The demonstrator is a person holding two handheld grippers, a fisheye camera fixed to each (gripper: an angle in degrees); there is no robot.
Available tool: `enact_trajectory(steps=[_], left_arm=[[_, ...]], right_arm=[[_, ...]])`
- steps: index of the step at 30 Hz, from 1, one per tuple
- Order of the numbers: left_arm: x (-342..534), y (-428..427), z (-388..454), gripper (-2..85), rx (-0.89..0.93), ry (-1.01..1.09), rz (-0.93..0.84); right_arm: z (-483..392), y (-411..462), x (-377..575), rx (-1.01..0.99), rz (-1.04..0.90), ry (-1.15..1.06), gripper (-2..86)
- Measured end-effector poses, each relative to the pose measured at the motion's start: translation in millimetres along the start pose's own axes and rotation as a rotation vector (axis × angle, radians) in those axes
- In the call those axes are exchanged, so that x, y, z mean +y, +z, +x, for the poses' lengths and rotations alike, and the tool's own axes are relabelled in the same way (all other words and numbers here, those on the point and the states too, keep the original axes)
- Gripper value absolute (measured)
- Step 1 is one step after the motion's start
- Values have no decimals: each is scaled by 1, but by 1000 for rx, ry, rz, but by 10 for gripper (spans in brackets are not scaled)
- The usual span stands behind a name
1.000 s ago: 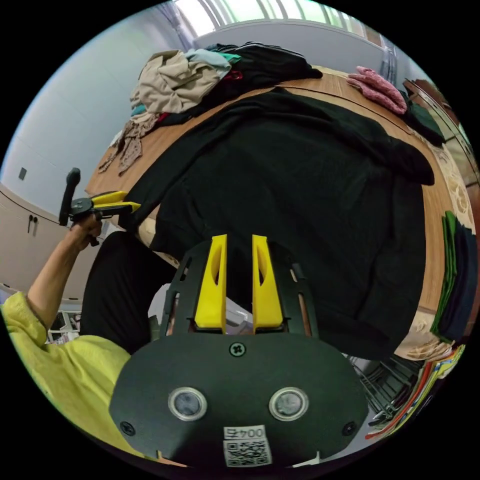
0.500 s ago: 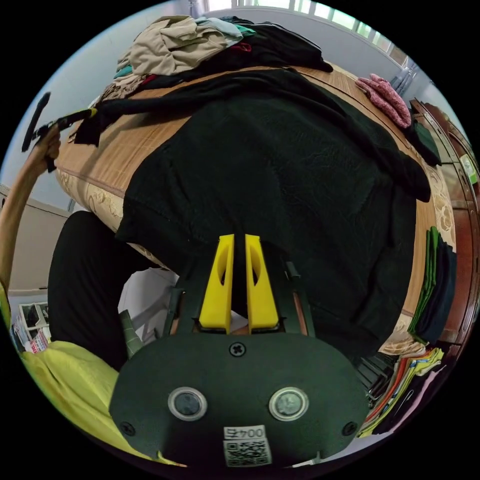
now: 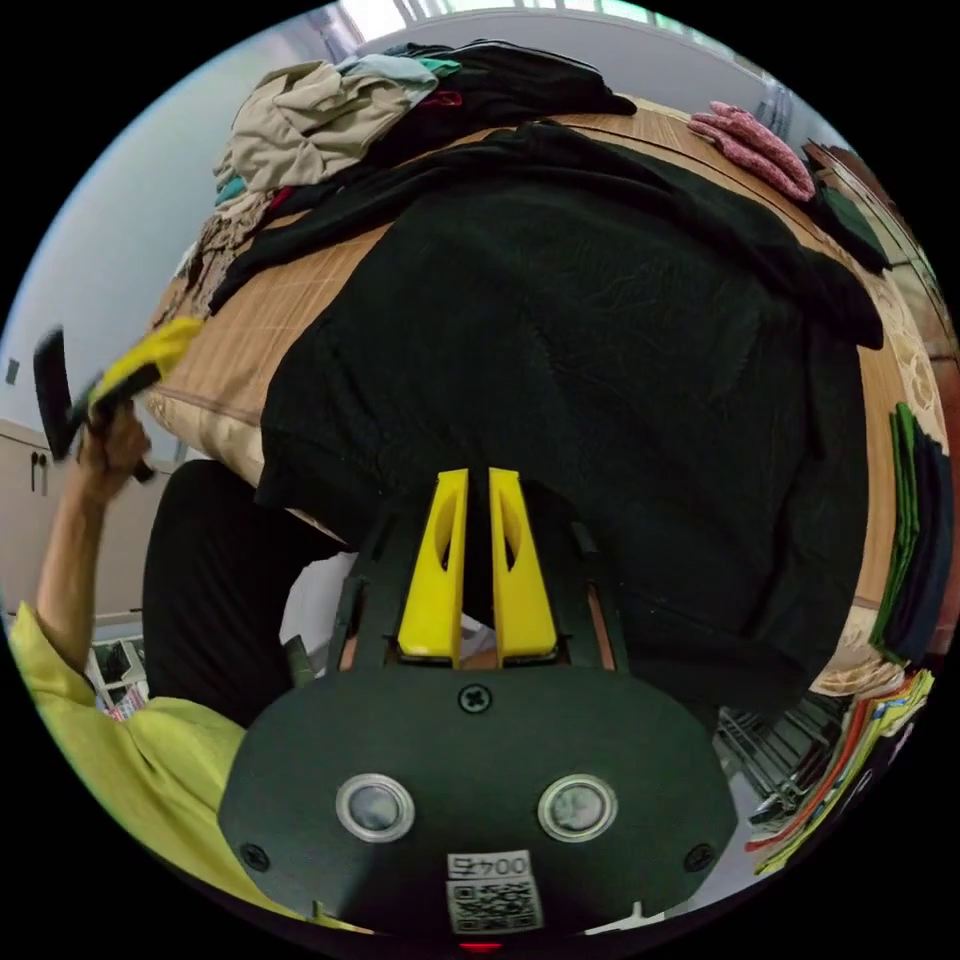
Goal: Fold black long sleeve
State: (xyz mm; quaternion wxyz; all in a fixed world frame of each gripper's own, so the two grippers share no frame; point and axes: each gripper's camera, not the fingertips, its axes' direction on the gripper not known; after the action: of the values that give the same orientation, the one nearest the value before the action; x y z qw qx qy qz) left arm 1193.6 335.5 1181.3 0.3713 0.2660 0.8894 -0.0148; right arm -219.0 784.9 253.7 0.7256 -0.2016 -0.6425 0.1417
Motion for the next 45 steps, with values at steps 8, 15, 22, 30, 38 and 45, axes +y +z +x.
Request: enact_trajectory(steps=[8,15,22,30,38,45], left_arm=[[46,53,25,160,-33,-59,-24],[37,78,14,74,30,-178,-57],[39,90,-24,39,219,-404,-76],[31,99,-32,79,214,-526,-61],[-3,102,-28,38,176,-486,-117],[-28,63,-48,28,161,-398,-190]], right_arm=[[79,-46,64,-442,208,152,82],[149,-99,148,-352,371,283,84],[287,-127,228,-144,497,699,101],[381,-121,205,-306,429,752,123],[392,-149,146,-424,349,611,0],[380,-177,127,-476,276,558,1]])
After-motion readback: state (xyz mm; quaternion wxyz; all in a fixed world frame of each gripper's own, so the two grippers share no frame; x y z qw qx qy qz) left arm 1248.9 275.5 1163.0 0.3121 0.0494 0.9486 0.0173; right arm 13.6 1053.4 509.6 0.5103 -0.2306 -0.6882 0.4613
